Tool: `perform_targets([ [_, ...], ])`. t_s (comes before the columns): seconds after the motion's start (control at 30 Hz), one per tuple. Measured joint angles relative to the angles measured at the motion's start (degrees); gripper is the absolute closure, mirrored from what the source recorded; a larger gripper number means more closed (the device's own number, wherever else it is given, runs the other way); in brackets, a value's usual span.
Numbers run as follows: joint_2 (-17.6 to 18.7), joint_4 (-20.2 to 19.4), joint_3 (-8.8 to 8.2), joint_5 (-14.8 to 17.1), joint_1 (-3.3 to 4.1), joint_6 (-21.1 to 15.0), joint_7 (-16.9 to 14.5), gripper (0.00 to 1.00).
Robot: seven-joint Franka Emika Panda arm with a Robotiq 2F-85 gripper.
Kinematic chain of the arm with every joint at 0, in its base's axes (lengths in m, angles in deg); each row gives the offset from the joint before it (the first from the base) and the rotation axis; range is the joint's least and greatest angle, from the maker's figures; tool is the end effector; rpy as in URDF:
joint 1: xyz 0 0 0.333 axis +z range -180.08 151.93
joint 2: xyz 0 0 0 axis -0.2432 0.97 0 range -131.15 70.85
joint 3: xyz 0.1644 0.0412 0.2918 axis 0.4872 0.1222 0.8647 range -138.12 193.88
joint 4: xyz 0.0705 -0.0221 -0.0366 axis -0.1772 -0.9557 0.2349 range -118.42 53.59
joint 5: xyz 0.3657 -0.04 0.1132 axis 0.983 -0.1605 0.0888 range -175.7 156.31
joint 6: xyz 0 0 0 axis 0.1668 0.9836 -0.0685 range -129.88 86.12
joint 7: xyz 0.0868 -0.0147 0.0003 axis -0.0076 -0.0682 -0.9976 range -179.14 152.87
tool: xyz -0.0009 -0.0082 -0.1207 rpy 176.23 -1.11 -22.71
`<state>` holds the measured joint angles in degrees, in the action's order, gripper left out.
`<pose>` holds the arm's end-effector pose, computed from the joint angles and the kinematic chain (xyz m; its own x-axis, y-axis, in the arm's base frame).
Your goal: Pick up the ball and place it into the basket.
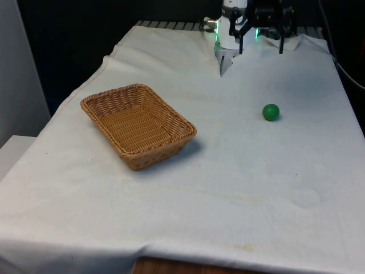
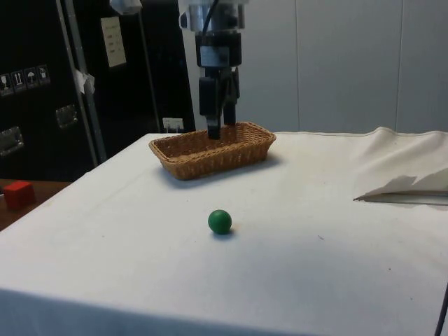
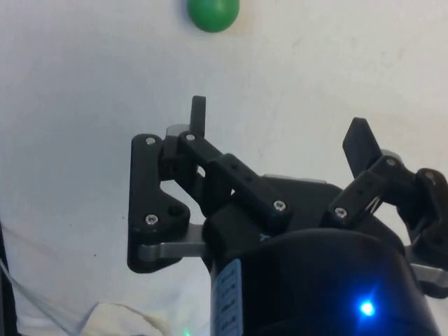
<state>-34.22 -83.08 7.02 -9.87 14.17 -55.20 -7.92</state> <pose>0.4684 0.0608 0.3417 0.9975 0.0394 0.0580 0.0411 -0.9987 -0.0286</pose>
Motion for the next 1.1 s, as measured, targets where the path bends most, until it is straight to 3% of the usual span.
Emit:
perform_targets([
  [0.2, 2.12, -0.80, 0.80, 1.09, 0.00, -3.15, 0.06, 0.00],
  [0.77, 6.07, -3.04, 4.24, 1.20, 0.06, -9.45, 4.30, 0.00],
  [1.1, 10.77, -3.09, 5.96, 1.32, 0.06, -14.21, 6.82, 0.00],
])
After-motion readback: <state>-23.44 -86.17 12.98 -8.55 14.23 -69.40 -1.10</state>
